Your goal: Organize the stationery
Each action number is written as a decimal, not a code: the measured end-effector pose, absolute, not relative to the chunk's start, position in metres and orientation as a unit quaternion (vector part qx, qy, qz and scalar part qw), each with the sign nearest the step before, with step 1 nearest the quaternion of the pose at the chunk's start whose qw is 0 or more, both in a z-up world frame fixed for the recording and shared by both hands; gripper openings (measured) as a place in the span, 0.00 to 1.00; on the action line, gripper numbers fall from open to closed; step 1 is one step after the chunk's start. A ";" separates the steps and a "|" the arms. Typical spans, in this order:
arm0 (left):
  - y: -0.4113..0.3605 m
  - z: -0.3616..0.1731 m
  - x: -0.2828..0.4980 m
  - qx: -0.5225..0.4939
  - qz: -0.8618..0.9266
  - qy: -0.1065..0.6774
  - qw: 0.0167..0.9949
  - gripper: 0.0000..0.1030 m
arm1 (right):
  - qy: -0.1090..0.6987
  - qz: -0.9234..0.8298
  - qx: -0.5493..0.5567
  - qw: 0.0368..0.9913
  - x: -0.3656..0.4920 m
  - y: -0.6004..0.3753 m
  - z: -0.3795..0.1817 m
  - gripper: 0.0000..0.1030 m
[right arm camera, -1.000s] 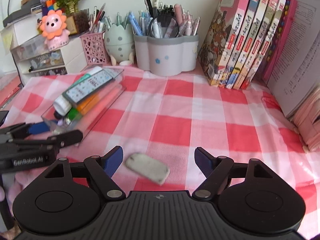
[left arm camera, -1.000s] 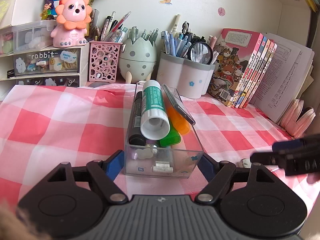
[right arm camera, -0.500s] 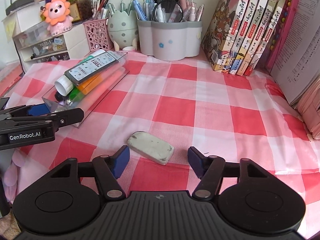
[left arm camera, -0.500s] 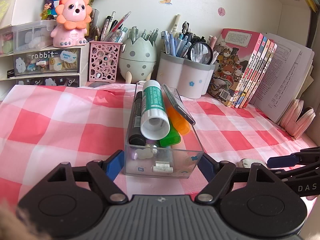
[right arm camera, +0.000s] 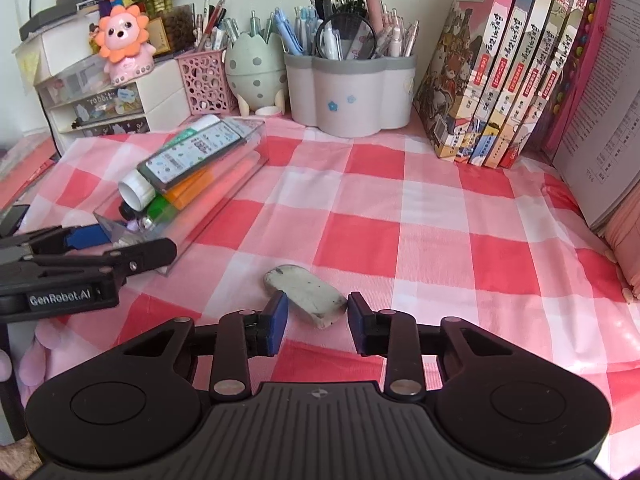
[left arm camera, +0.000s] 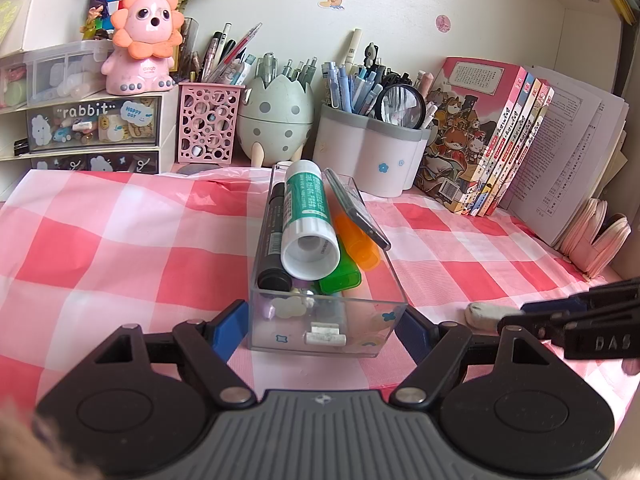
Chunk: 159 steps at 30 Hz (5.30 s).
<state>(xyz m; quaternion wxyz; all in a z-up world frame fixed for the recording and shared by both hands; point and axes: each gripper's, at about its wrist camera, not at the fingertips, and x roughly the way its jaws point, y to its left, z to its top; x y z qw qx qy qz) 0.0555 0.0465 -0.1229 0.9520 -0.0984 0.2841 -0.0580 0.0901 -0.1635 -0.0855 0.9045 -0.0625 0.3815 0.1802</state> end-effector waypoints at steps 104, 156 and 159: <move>0.020 -0.023 0.002 -0.082 0.056 0.414 0.905 0.79 | 0.338 0.049 -0.003 0.940 0.038 -0.171 -0.011 0.95; -0.002 -0.018 -0.001 -0.061 0.032 0.417 0.906 0.79 | 0.358 0.057 -0.002 0.932 0.039 -0.176 -0.016 0.95; -0.002 -0.018 -0.001 -0.061 0.033 0.417 0.906 0.79 | 0.358 0.057 -0.002 0.932 0.039 -0.176 -0.016 0.95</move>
